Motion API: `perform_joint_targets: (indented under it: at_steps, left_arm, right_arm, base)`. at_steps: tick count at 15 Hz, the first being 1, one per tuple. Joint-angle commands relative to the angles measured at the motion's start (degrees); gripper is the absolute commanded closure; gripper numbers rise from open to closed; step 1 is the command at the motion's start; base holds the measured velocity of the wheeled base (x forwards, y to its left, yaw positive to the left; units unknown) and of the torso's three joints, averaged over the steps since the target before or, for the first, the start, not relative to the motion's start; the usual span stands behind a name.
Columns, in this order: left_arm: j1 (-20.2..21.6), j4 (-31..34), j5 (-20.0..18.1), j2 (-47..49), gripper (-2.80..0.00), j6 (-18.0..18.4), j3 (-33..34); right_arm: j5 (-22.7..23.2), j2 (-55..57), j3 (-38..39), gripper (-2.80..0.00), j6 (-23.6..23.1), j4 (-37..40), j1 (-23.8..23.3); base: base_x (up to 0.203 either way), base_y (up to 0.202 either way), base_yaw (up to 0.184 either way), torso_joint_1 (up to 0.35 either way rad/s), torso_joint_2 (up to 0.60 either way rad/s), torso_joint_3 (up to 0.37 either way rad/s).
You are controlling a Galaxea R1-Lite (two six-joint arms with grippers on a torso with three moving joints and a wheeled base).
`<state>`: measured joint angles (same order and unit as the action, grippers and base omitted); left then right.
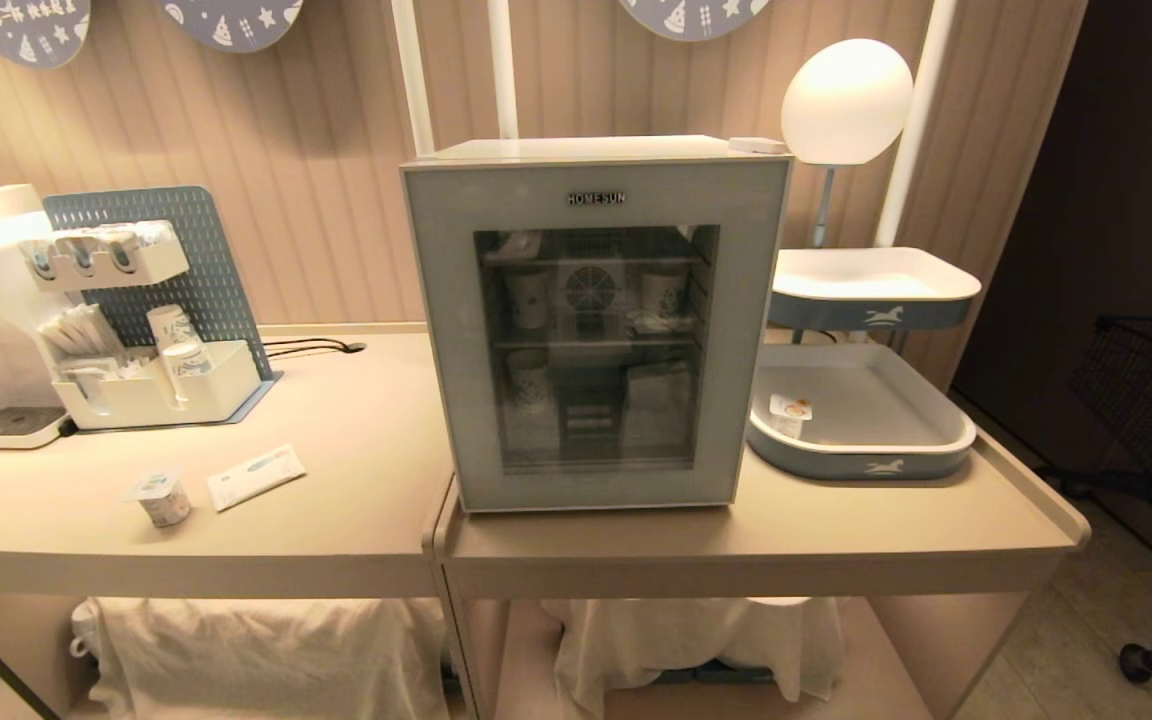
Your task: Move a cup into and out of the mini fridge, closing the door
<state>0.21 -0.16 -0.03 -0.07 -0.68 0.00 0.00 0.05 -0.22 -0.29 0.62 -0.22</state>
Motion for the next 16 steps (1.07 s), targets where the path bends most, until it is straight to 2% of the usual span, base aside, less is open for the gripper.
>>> perform_joint_targets:
  at_steps: [1,16]
  left_arm:
    - [-0.03,-0.02,0.02,0.07,0.0,-0.02,0.18]
    - [-0.03,-0.05,-0.06,0.07,0.0,0.51,0.13]
  right_arm:
    - [0.0,0.04,0.04,0.0,0.03,-0.01,-0.04]
    - [0.0,-0.03,0.04,0.0,0.06,-0.09,-0.04]
  base:
    - [0.0,0.0,0.0,0.0,0.0,0.0]
    - [0.0,0.0,0.0,0.0,0.0,0.0]
